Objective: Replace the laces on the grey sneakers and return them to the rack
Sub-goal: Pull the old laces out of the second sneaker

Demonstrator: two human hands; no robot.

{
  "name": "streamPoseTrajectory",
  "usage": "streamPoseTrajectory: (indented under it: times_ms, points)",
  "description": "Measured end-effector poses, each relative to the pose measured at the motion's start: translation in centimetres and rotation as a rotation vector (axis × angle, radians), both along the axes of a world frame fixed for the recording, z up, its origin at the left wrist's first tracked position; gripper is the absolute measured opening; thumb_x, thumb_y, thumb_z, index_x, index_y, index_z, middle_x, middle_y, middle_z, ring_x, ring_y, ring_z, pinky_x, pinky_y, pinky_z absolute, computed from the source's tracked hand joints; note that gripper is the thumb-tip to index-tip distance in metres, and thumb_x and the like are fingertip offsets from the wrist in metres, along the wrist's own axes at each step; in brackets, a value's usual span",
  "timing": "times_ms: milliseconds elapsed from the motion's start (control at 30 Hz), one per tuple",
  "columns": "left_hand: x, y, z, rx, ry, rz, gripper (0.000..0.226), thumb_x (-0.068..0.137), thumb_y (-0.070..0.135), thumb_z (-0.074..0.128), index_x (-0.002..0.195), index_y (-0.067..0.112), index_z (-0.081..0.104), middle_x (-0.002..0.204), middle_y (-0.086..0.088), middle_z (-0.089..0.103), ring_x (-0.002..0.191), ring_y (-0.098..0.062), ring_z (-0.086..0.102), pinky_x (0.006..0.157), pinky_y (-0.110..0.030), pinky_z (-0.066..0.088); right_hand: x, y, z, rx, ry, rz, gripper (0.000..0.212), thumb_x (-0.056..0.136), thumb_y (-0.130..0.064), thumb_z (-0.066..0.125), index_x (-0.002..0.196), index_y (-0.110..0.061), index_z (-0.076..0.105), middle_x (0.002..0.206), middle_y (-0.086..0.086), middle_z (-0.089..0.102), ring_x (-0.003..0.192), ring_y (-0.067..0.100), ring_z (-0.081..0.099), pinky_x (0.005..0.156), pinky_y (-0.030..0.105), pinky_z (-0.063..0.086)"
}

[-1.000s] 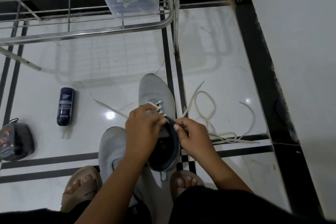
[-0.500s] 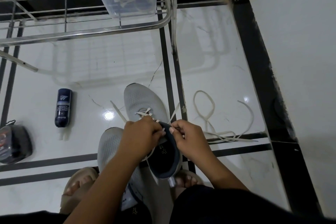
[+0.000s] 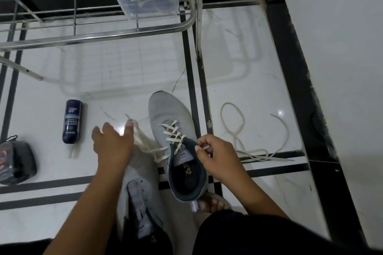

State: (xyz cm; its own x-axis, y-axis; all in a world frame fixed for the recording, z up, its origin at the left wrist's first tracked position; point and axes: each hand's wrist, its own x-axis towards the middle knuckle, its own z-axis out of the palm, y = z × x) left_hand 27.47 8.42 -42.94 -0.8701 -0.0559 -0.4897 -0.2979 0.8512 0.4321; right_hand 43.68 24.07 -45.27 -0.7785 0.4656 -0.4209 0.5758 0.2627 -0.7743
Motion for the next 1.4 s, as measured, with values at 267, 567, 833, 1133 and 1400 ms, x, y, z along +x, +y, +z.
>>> streamPoseTrajectory:
  times_ms: [267, 567, 833, 1133, 1400]
  points:
    - [6.8, 1.4, 0.4, 0.094, -0.022, -0.407, 0.019, 0.082, 0.032, 0.073, 0.072, 0.026, 0.058, 0.069, 0.01, 0.06, 0.066, -0.002, 0.055, 0.057, -0.018, 0.038, -2.5, -0.6, 0.0, 0.319, 0.132, 0.439, 0.025, 0.089, -0.014, 0.059, 0.109, -0.023, 0.07, 0.138, -0.001, 0.044, 0.125, 0.021, 0.042, 0.094, 0.036, 0.046]
    - [6.0, -0.1, -1.2, 0.413, -0.295, 0.101, 0.015, 0.088, 0.008, 0.067, 0.074, 0.006, 0.062, 0.065, -0.008, 0.063, 0.064, -0.019, 0.061, 0.07, -0.032, 0.055, -4.1, 2.1, 0.8, -0.552, 0.044, -0.47, 0.042, 0.091, -0.041, 0.057, 0.057, -0.016, 0.059, 0.081, -0.002, 0.066, 0.081, 0.014, 0.061, 0.082, 0.032, 0.05]
    - [5.2, 0.3, -1.2, 0.444, -0.337, 0.027, 0.011, 0.089, 0.008, 0.064, 0.079, 0.007, 0.064, 0.07, -0.007, 0.067, 0.067, -0.015, 0.064, 0.059, -0.018, 0.053, -3.6, -0.4, -0.5, 0.522, 0.138, 0.581, 0.01, 0.082, -0.034, 0.07, 0.084, -0.024, 0.075, 0.144, 0.001, 0.047, 0.139, 0.029, 0.031, 0.107, 0.048, 0.024]
    - [5.3, 0.0, -1.6, 0.468, -0.329, 0.024, 0.011, 0.09, 0.008, 0.065, 0.078, 0.007, 0.064, 0.067, -0.005, 0.067, 0.066, -0.016, 0.064, 0.063, -0.024, 0.054, -4.1, 1.1, 0.5, 0.354, 0.151, 0.415, 0.015, 0.086, -0.032, 0.067, 0.097, -0.022, 0.068, 0.143, -0.003, 0.044, 0.137, 0.02, 0.032, 0.11, 0.045, 0.026]
    - [5.1, -0.1, -1.9, 0.493, -0.351, 0.038, 0.01, 0.09, 0.007, 0.064, 0.08, 0.005, 0.064, 0.069, -0.007, 0.065, 0.068, -0.016, 0.062, 0.061, -0.021, 0.053, -4.1, 0.1, -0.2, 0.452, 0.207, 0.287, 0.007, 0.087, -0.012, 0.059, 0.085, -0.015, 0.066, 0.128, 0.001, 0.056, 0.124, 0.02, 0.046, 0.109, 0.043, 0.03]
